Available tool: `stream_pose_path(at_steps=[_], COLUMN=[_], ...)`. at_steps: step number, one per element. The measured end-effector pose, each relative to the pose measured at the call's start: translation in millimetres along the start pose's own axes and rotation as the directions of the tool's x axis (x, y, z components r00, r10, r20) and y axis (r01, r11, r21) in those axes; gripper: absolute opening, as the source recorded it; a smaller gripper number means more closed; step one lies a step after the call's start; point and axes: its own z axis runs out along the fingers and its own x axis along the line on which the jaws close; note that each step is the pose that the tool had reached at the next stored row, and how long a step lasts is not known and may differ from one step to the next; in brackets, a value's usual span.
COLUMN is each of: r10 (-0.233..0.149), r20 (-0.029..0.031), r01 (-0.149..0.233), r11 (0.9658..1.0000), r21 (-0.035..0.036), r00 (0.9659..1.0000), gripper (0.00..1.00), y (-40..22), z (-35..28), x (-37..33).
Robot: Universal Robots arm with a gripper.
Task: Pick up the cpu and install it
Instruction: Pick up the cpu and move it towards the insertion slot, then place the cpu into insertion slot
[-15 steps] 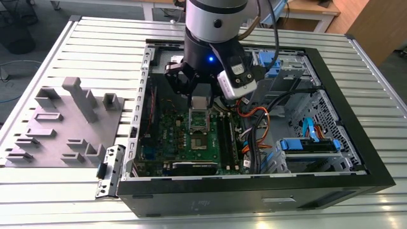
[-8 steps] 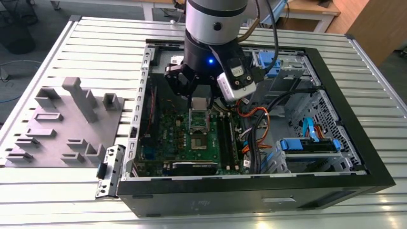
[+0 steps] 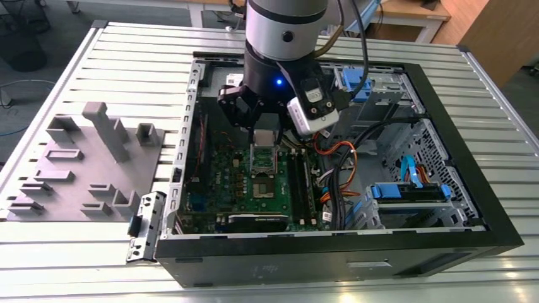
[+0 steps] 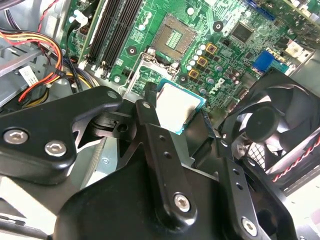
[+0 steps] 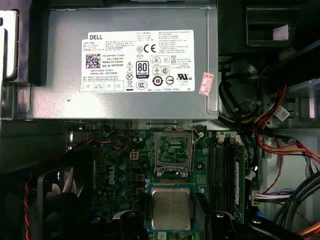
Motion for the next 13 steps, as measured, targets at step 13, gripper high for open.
stream_pose_path(at_steps=[13], r10=[0.001], r20=[0.003], r01=[-0.001], r11=[1.0], r21=[0.0004], r00=[1.0], gripper=[0.47], y=[0.0], z=[1.1], x=[0.1])
